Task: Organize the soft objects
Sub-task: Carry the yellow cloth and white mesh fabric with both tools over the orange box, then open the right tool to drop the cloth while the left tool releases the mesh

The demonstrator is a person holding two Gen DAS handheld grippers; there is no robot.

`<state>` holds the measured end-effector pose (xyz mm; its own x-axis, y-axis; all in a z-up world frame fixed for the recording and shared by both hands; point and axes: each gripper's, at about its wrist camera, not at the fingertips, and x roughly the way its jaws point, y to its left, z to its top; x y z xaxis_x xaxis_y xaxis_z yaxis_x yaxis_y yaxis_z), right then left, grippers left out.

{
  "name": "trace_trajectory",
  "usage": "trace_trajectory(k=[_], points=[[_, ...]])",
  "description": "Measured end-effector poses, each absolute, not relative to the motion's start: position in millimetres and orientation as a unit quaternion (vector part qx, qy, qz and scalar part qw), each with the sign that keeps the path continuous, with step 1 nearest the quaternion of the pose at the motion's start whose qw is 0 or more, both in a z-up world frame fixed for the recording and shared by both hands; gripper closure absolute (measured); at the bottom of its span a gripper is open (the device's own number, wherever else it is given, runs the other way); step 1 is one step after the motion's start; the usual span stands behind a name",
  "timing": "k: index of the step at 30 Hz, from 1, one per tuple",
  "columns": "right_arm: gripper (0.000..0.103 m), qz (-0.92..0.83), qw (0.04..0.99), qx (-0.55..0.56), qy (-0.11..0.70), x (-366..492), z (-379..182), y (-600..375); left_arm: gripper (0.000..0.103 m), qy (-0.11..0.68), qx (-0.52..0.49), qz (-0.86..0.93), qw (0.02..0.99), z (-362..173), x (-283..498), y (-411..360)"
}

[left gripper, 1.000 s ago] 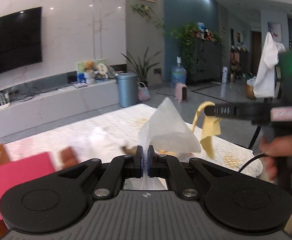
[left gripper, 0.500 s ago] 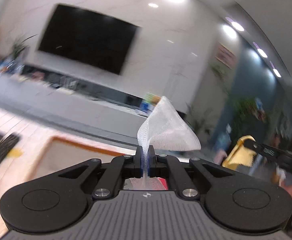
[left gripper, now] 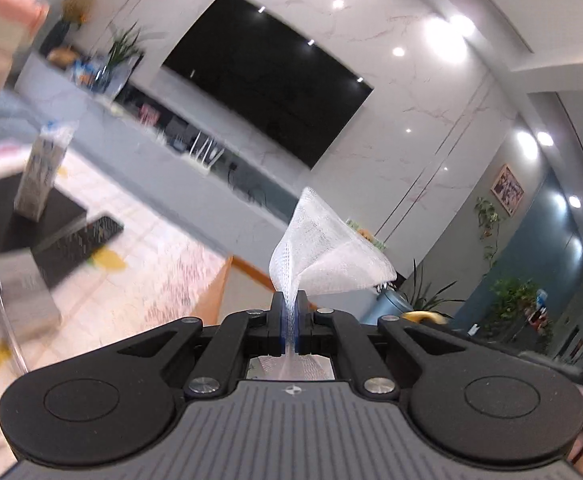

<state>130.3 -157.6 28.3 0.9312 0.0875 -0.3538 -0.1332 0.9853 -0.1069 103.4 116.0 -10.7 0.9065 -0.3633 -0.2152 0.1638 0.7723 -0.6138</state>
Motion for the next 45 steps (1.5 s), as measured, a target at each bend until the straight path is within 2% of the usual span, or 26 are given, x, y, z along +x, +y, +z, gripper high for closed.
trace_trajectory(k=[2, 6, 14, 15, 17, 18, 19, 23, 27, 30, 34, 38, 45], points=[[0.103, 0.06, 0.975, -0.086, 0.196, 137, 18, -148, 0.1, 0.192, -0.334, -0.153, 0.91, -17, 111, 115], [0.103, 0.041, 0.965, -0.104, 0.239, 152, 0, -136, 0.1, 0.223, -0.302, -0.139, 0.916, -25, 124, 103], [0.1, 0.028, 0.953, -0.126, 0.273, 171, -12, -132, 0.1, 0.231, -0.328, -0.152, 0.903, -37, 122, 105], [0.097, 0.03, 0.952, -0.127, 0.276, 173, -13, -132, 0.1, 0.232, -0.328, -0.152, 0.903, -37, 122, 105], [0.081, 0.025, 0.951, -0.135, 0.278, 175, -14, -131, 0.1, 0.233, -0.327, -0.149, 0.903, -36, 121, 105], [0.064, 0.021, 0.951, -0.139, 0.275, 174, -13, -130, 0.1, 0.234, -0.326, -0.147, 0.904, -35, 121, 106], [0.058, 0.019, 0.952, -0.142, 0.271, 173, -13, -130, 0.1, 0.237, -0.326, -0.142, 0.904, -34, 121, 106], [0.057, 0.024, 0.955, -0.132, 0.265, 166, -9, -134, 0.1, 0.236, -0.315, -0.139, 0.909, -25, 120, 100], [0.046, 0.031, 0.963, -0.097, 0.25, 157, -4, -145, 0.1, 0.24, -0.283, -0.135, 0.919, -15, 122, 87], [0.046, 0.037, 0.968, -0.063, 0.238, 150, -1, -156, 0.1, 0.265, -0.277, -0.127, 0.915, -14, 128, 78], [0.04, 0.04, 0.972, -0.037, 0.231, 131, -1, -180, 0.1, 0.291, -0.305, -0.174, 0.89, -17, 138, 49], [0.04, 0.025, 0.972, -0.058, 0.224, 113, -4, -205, 0.1, 0.304, -0.222, -0.141, 0.916, -13, 147, -2], [0.04, 0.043, 0.97, 0.01, 0.241, 116, -13, -252, 0.099, 0.325, -0.142, -0.073, 0.932, -19, 155, -40]])
